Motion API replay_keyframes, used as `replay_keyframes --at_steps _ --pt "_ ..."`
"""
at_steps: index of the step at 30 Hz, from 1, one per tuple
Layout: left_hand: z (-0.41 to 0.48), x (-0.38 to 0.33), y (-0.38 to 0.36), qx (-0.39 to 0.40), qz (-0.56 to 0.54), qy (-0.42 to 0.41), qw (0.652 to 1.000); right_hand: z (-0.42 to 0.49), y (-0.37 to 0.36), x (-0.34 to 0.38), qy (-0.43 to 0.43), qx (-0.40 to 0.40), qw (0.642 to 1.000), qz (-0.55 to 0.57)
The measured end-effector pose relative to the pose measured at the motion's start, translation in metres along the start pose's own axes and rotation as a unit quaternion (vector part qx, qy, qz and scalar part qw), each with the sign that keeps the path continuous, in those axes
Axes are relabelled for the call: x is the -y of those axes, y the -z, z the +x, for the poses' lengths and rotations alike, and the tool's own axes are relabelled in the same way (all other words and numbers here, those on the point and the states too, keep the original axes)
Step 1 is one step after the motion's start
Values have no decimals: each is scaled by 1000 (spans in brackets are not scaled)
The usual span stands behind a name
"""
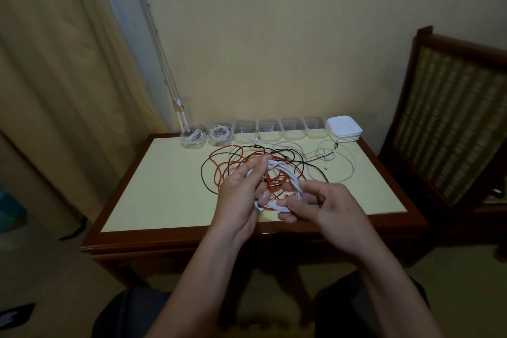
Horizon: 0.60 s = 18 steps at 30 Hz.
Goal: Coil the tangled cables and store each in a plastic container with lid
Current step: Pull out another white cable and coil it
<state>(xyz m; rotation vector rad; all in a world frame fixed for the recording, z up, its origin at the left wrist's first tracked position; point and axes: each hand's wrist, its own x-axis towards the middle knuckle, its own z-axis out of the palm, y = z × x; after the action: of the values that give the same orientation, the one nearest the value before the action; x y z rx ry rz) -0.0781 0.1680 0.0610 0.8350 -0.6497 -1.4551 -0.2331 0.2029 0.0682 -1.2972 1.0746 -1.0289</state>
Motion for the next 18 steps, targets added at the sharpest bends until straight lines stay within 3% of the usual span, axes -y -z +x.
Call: replay_keyframes --at_steps 3,6,8,12,15,18 --pt "1 -3 0 9 2 23 1000 3 -4 -9 29 -104 993 -38" --pt "-3 -3 -3 8 67 18 998 10 -4 -23 82 -135 933 -323" --pt "-5 -2 -1 1 131 -1 991 13 -3 -28 64 -119 897 -422" --pt "-4 -5 9 -14 258 -25 966 15 -3 -26 80 -123 904 -401" --pt "-6 -5 14 -9 279 -2 960 14 -1 -29 89 -146 942 -288" --pt "-6 -6 16 -24 245 80 966 18 2 -33 73 -182 913 -359"
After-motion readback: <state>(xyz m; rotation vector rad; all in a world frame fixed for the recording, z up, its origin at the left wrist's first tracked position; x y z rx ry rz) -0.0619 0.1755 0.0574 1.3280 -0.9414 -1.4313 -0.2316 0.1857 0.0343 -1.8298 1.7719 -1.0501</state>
